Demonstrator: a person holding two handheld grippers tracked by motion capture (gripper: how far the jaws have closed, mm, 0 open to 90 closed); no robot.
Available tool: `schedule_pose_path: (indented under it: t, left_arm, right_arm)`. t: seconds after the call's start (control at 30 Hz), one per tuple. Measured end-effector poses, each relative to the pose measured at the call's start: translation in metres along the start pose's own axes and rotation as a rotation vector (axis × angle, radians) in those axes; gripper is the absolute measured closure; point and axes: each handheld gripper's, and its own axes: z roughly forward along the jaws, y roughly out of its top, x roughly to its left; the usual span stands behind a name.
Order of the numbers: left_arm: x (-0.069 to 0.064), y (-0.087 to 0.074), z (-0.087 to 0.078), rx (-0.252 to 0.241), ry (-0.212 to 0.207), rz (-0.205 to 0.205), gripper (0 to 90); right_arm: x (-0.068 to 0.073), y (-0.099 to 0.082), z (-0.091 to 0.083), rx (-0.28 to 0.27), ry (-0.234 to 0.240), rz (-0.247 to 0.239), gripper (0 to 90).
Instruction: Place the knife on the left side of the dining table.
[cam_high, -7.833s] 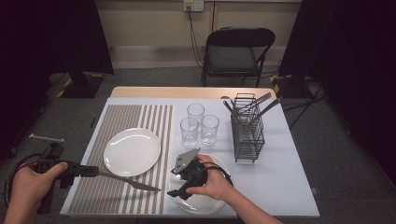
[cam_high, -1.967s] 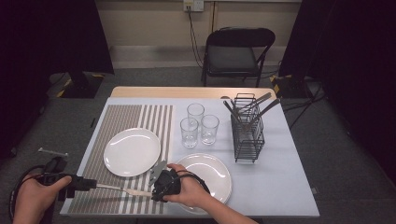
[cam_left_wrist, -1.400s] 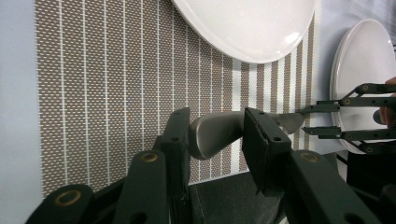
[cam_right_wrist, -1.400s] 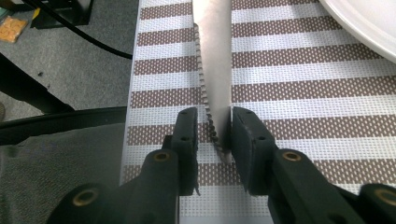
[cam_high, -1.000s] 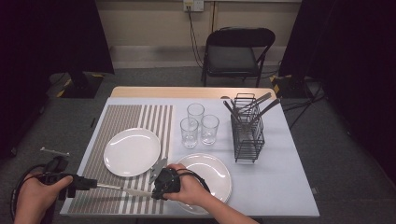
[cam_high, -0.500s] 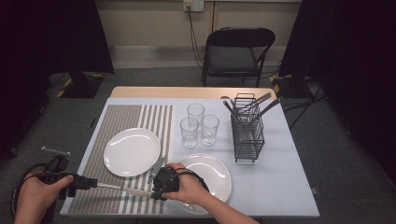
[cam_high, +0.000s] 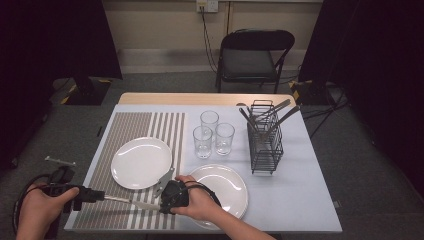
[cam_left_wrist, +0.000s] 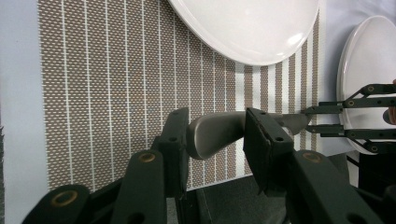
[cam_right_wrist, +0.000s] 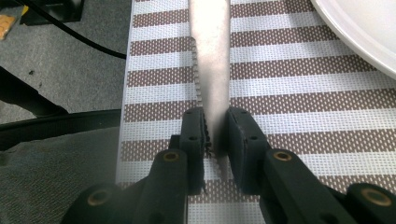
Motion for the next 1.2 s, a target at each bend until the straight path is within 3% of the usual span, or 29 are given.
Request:
schedule_pose_path:
  t: [0.53,0.9,1.2]
  left_arm:
    - [0.0017,-0.0005,0.0048,-0.002,0.005,-0.001,59.2]
    - [0.0036,-0.0007,0.0076,0.014,0.050,0.012,55.7]
    - [0.0081,-0.0016,0.0096,0.026,0.051,0.018,55.9]
  right_arm:
    - [0.0023,-0.0028,0.0002,-0.019,-0.019,-0.011,77.8]
    - [0.0043,-0.0021,0.0002,-0.014,-0.031,-0.025,78.1]
    - [0.0038,-0.0022,0.0004,-0.016,-0.029,-0.029,78.6]
